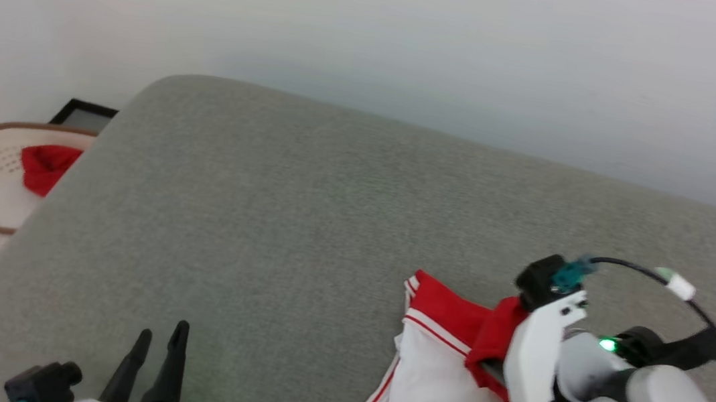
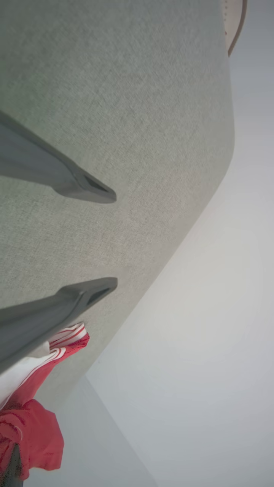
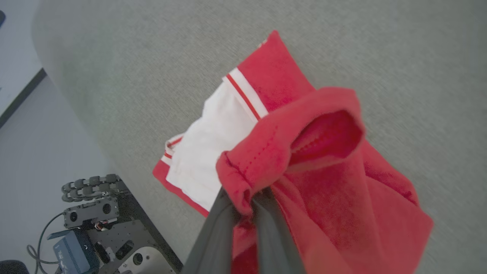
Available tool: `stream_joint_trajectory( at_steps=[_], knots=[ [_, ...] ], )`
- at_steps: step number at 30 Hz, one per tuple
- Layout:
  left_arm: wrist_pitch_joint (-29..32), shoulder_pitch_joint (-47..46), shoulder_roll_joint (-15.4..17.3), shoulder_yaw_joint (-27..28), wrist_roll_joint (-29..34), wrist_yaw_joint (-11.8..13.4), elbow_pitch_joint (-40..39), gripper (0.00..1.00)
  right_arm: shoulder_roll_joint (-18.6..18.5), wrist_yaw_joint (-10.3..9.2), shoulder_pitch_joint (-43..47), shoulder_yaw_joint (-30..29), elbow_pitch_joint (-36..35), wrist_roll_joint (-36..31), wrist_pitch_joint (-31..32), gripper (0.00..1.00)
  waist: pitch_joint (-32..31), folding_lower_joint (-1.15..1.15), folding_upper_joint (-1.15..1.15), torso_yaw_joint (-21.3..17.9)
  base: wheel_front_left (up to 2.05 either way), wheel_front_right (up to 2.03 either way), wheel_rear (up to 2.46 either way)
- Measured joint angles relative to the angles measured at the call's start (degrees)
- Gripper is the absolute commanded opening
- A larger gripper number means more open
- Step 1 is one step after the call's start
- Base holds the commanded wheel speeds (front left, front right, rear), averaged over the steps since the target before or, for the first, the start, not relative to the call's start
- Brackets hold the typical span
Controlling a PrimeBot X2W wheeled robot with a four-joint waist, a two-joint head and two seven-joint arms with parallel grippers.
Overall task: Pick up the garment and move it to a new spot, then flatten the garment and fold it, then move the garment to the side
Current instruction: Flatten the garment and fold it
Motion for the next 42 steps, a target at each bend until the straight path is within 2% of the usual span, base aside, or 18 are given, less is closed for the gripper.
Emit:
stream_joint_trajectory(
  at_steps=[5,13,14,15,16,18,24,32,42],
  knots=[
    [0.00,-1.15,-0.41,-1.19,-0.04,0.00,0.43,1.00,2.83,0.00,-2.42,3.25,5.87,-1.20,-2.66,0.00,0.54,0.00,0.00,2.69,0.00,0.00,0.00],
    [0.00,-2.62,-1.33,-2.31,-0.09,0.00,1.25,1.00,4.67,0.00,-5.85,5.97,16.64,-2.29,-7.20,0.00,1.68,0.00,0.00,5.88,0.00,0.00,0.00],
    [0.00,-2.63,-1.36,-2.29,-0.10,0.00,1.29,1.00,4.95,0.00,-6.13,6.49,17.53,-2.12,-7.50,0.06,1.77,0.00,0.00,6.12,0.00,0.00,0.00],
    [0.00,-2.64,-1.38,-2.26,-0.14,0.00,1.26,1.00,5.09,0.00,-6.39,7.38,18.09,-2.07,-7.97,0.34,1.84,0.00,0.00,6.29,0.00,0.00,0.00],
    [0.00,-2.64,-1.41,-2.20,-0.14,0.00,1.29,1.00,5.16,0.00,-6.69,8.23,18.44,-1.85,-8.43,0.72,1.89,0.00,0.00,6.39,0.00,0.00,0.00],
    [0.00,-2.53,-1.43,-1.85,-0.14,0.00,1.21,1.00,5.21,0.00,-7.57,9.48,18.74,-0.83,-8.91,1.00,1.86,0.00,0.00,6.28,0.00,0.00,0.00],
    [0.00,-1.68,-1.27,-0.74,0.57,0.00,0.81,1.00,4.70,0.00,-9.05,12.63,16.13,3.86,-8.44,1.00,1.34,0.00,0.00,4.52,0.00,0.00,0.00],
    [0.00,-0.69,-0.81,0.56,1.68,0.00,-0.16,1.00,0.89,0.00,-9.79,12.57,8.21,5.90,-10.18,1.00,0.67,0.00,0.00,0.38,0.00,0.00,0.00],
    [-0.01,0.29,0.02,2.14,3.70,-0.04,-1.69,1.00,-5.37,0.00,-5.24,4.58,3.46,4.56,-19.83,1.00,0.00,0.00,0.00,-6.50,0.00,0.00,0.00]
  ],
)
